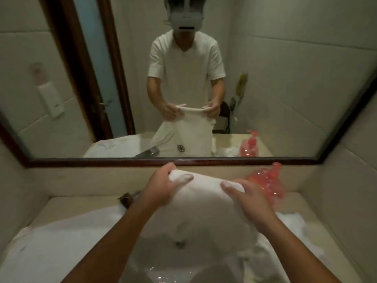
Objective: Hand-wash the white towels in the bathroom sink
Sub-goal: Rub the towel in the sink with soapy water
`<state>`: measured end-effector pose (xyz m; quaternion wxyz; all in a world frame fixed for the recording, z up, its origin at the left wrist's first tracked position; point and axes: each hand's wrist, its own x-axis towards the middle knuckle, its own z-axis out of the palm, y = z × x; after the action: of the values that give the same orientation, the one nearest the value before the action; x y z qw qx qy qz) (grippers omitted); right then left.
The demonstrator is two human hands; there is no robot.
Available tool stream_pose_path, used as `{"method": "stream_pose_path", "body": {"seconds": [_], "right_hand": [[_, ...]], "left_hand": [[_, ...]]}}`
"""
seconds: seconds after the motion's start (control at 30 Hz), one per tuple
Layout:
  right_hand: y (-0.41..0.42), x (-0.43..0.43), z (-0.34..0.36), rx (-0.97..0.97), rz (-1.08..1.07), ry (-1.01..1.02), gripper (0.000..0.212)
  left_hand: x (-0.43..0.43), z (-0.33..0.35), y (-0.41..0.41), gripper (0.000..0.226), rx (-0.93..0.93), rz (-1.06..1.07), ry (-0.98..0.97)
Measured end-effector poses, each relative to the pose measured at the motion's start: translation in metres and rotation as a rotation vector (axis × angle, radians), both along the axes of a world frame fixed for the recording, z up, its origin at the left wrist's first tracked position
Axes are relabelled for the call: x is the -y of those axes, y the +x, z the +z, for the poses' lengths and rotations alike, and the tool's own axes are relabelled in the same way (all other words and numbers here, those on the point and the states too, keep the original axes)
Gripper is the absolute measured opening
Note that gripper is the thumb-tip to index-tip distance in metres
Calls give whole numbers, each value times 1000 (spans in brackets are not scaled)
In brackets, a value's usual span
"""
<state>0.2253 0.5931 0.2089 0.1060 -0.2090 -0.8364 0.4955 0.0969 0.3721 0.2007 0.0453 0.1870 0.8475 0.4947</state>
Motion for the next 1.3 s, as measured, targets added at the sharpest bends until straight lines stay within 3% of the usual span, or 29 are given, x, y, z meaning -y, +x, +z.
{"method": "stream_pose_path", "body": {"seconds": [0.17, 0.33, 0.4, 0.6, 0.73, 0.83, 1.3], "right_hand": [[30, -91, -6, -17, -124, -100, 46], [40, -165, -11, 56, -333, -353, 46], [32, -184, -13, 79, -359, -409, 47], [-14, -215, -27, 180, -350, -398, 76], [-29, -222, -32, 190, -272, -443, 47], [-30, -225, -36, 148, -202, -507, 37], [-34, -225, -40, 177, -195, -673, 44]], "left_hand": [[-111, -13, 12, 53, 63, -23, 25], [-199, -35, 22, 42, 153, -40, 3], [-224, -45, 16, 47, 202, -18, 16], [-257, -62, -11, 50, 239, 38, 29], [-261, -66, -21, 48, 218, 58, -22], [-262, -68, -23, 47, 199, 67, -30], [-274, -74, -24, 43, 246, 49, 63]]}}
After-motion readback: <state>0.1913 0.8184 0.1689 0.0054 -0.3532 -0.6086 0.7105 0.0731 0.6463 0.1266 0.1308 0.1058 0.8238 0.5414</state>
